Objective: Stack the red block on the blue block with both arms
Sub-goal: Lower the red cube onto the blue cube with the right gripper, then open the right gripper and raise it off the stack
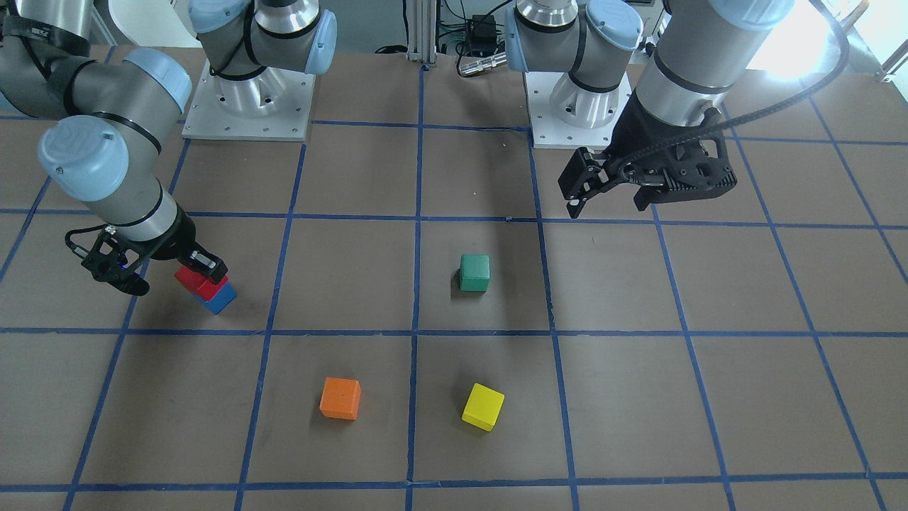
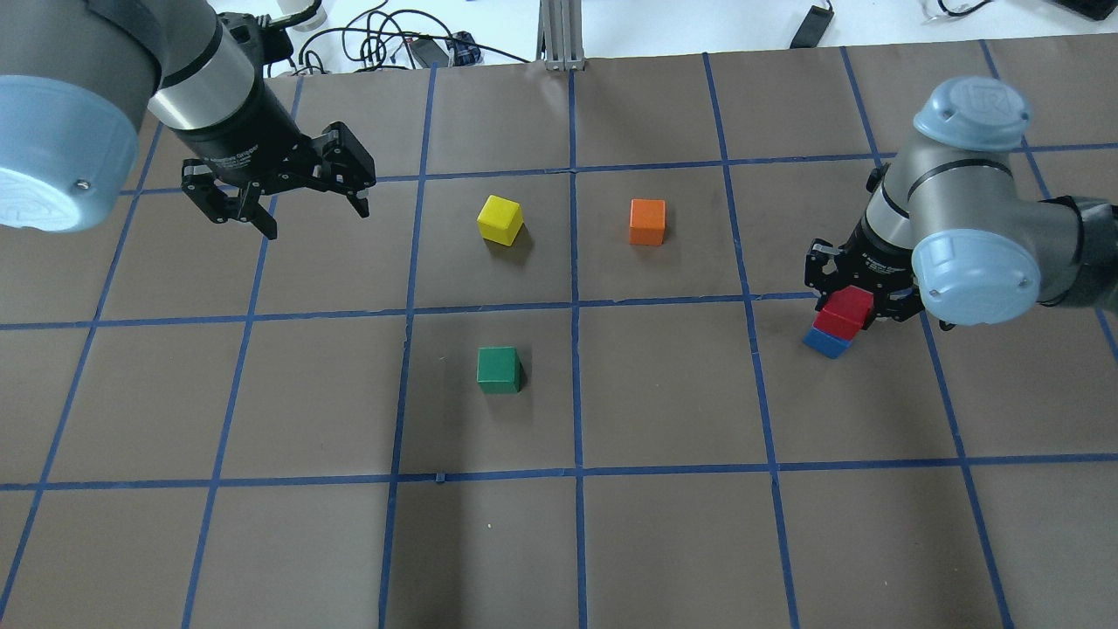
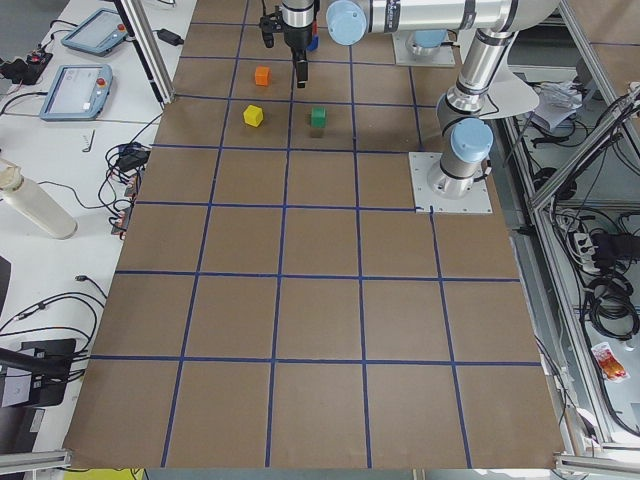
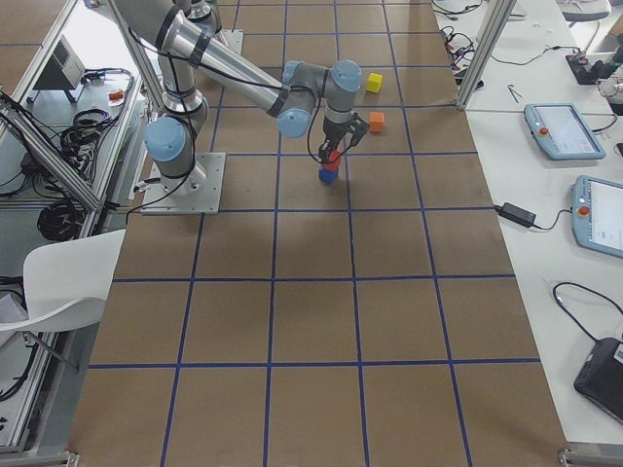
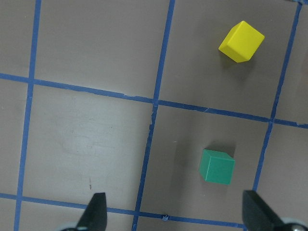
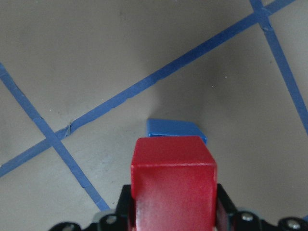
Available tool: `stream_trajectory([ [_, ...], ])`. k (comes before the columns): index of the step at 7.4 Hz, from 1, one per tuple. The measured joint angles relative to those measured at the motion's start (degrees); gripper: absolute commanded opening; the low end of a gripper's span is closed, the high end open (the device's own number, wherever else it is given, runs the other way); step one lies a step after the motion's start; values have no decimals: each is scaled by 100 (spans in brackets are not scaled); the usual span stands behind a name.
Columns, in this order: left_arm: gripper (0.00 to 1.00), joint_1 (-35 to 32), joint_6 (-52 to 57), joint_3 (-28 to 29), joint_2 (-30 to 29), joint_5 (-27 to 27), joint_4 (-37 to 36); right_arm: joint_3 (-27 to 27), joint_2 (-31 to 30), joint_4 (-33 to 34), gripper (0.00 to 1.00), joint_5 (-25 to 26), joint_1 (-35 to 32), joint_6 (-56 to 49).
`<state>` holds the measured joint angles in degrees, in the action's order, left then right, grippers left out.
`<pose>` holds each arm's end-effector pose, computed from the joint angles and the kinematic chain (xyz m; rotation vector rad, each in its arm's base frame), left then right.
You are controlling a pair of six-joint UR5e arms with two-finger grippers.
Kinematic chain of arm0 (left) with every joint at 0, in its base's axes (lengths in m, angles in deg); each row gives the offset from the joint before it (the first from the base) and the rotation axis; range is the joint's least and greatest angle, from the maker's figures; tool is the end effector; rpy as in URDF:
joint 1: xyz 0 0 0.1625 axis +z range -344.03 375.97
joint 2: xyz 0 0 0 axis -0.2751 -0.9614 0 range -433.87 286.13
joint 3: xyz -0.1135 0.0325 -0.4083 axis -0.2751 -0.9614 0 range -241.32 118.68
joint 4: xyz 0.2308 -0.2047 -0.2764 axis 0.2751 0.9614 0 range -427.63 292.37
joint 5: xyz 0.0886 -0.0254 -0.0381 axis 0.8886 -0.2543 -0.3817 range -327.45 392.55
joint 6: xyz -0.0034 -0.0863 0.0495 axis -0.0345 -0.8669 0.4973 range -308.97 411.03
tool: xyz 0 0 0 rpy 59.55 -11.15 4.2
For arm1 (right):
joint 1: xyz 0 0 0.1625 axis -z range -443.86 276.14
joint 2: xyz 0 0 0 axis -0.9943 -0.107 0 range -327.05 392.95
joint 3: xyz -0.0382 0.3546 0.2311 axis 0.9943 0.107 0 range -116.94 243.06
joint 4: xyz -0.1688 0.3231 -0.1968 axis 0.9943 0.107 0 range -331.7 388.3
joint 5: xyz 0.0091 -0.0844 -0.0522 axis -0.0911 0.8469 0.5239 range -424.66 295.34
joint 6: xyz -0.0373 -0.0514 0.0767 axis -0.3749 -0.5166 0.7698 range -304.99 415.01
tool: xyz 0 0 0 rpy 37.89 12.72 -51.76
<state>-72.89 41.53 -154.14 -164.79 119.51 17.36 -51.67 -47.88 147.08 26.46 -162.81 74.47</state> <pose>-0.1286 -0.5027 0.4647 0.2852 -3.0739 0.0282 0.0362 -0.4999 0.2552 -0.8177 -3.0033 -0.1365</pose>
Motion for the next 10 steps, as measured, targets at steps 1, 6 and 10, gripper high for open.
stream_trajectory([
  [1, 100, 0, 1, 0, 0, 3, 0, -33, -5, 25, 16, 10, 0, -17],
  [6, 100, 0, 1, 0, -2, 18, 6, -61, -12, 195, 90, 73, 11, -48],
  [10, 100, 0, 1, 0, 3, 23, 7, -52, -38, 441, 100, 75, 10, -72],
])
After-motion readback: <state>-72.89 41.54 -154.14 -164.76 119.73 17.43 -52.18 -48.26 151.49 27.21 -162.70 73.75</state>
